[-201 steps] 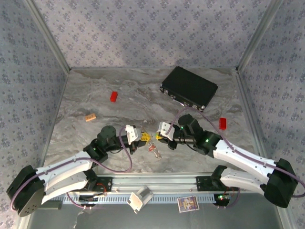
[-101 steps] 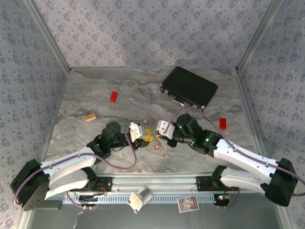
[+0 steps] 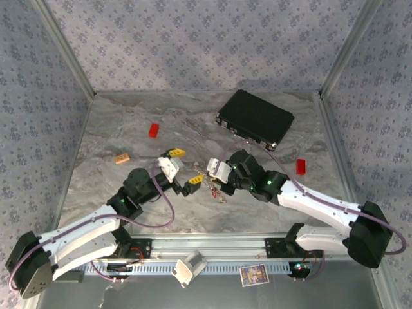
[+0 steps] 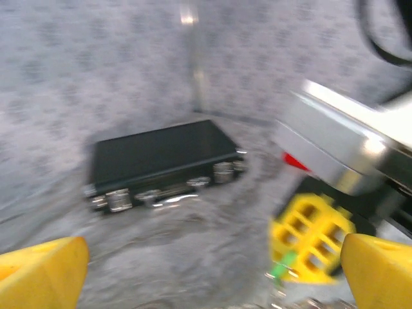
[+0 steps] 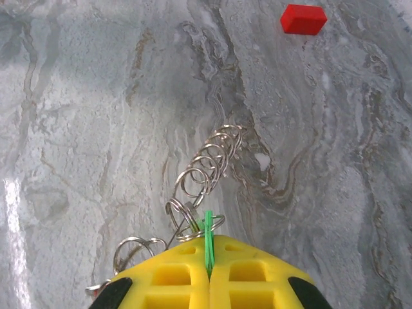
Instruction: Put the keys on the keyring
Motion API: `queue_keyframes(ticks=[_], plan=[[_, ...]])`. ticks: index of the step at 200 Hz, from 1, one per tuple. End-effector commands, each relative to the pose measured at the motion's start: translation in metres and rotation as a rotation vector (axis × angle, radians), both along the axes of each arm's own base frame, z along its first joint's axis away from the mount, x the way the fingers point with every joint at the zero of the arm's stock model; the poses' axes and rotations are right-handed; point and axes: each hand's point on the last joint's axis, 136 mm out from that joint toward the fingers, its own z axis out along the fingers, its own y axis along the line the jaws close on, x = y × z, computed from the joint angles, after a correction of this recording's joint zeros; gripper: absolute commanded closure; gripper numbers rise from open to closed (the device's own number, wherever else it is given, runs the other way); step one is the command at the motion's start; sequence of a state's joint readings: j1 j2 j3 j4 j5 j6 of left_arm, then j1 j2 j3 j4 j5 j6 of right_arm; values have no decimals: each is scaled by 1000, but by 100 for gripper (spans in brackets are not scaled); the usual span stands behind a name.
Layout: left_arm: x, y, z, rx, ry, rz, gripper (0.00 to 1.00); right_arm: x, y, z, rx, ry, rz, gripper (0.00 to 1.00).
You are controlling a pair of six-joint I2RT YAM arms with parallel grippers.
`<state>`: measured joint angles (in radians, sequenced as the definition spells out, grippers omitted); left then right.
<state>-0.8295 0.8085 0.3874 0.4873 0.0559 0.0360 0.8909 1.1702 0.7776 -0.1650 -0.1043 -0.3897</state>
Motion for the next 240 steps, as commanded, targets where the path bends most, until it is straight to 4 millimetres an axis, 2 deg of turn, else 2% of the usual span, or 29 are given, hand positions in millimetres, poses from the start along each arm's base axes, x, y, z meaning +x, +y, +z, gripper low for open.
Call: queue_keyframes(ticks=[1,21,45,63,90,110,130,176,216,240], plan=[[43,69,32,-154,58,435,0,1,39,36,153,-10,52,100],[56,116,35,-262,174,623,0,-2,73,40,208,7,100,100],[63,150,28,-341,278,749,0,0,113,47,311,47,109,100],[66,164,17,-346,329,819,0,16,132,39,372,69,11,100],[70,166,6,-341,357,841,0,30,137,-2,300,67,-87,100],[74,167,-5,-308,368,862,0,34,122,-34,143,15,-95,100],[78,169,-15,-278,380,880,0,39,91,-64,-74,-65,-98,100],[82,175,-34,-195,389,926,0,41,20,-106,-464,-156,-93,100],[84,183,-42,-172,379,953,0,38,-23,-129,-659,-179,-115,100],[88,186,-40,-148,360,953,0,36,-45,-139,-773,-191,-125,80]])
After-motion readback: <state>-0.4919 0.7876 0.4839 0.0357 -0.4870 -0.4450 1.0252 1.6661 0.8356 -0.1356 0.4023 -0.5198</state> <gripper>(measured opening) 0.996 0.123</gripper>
